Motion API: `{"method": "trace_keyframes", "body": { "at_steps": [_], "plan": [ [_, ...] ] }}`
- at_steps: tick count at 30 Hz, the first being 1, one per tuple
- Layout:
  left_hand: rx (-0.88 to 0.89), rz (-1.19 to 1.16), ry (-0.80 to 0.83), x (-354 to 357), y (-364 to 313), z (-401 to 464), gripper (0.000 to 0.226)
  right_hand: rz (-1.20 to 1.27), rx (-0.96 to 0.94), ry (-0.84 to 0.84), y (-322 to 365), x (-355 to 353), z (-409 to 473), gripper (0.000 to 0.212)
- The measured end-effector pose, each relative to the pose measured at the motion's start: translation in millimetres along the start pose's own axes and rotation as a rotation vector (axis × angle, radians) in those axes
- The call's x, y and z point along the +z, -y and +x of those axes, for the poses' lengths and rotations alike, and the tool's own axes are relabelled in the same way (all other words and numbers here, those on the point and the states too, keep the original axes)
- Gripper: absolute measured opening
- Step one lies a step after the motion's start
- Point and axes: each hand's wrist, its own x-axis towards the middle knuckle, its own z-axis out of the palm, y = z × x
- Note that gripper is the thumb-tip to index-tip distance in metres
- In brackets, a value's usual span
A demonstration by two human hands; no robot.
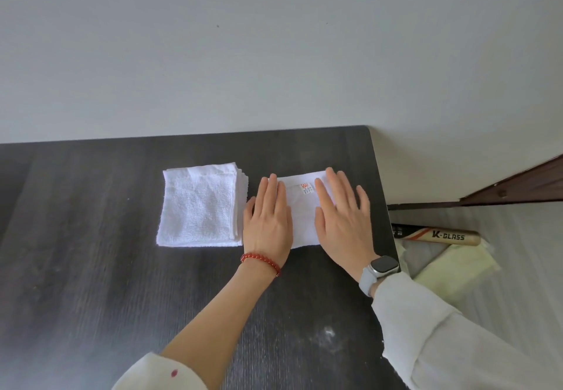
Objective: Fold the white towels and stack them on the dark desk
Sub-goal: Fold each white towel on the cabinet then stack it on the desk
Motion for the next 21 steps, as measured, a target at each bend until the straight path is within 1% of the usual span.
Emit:
{"method": "trace_keyframes", "body": {
  "at_steps": [3,4,6,8,10,12,13,14,16,18,21],
  "plan": [
    [-0.057,0.034,0.304,2,3,6,0.055,-0.011,0.017,0.252,0,7,-4,0.055],
    [-0.056,0.061,0.362,3,3,8,0.057,-0.005,0.02,0.308,-1,9,-5,0.058],
    [-0.042,0.081,0.41,-4,1,12,0.057,0.033,0.0,0.367,-4,8,-4,0.064],
    [-0.039,0.048,0.402,-17,-3,12,0.055,0.113,0.002,0.376,-4,-2,-2,0.06],
    [-0.034,0.002,0.34,-33,-6,6,0.051,0.236,0.063,0.282,-2,-20,-2,0.047],
    [-0.037,-0.101,0.279,-53,-11,-6,0.048,0.356,0.153,0.157,0,-43,-9,0.038],
    [-0.038,-0.156,0.253,-64,-12,-14,0.046,0.417,0.199,0.134,1,-55,-15,0.035],
    [-0.037,-0.201,0.233,-74,-13,-24,0.044,0.482,0.241,0.144,2,-69,-23,0.034],
    [-0.039,-0.263,0.212,-95,-16,-46,0.041,0.583,0.298,0.239,6,-99,-43,0.033],
    [-0.04,-0.309,0.211,-116,-21,-71,0.037,0.63,0.307,0.315,8,-128,-70,0.033],
    [0.021,-0.369,0.174,-144,-40,-116,0.033,0.665,0.33,0.27,15,-172,-126,0.032]
  ]
}}
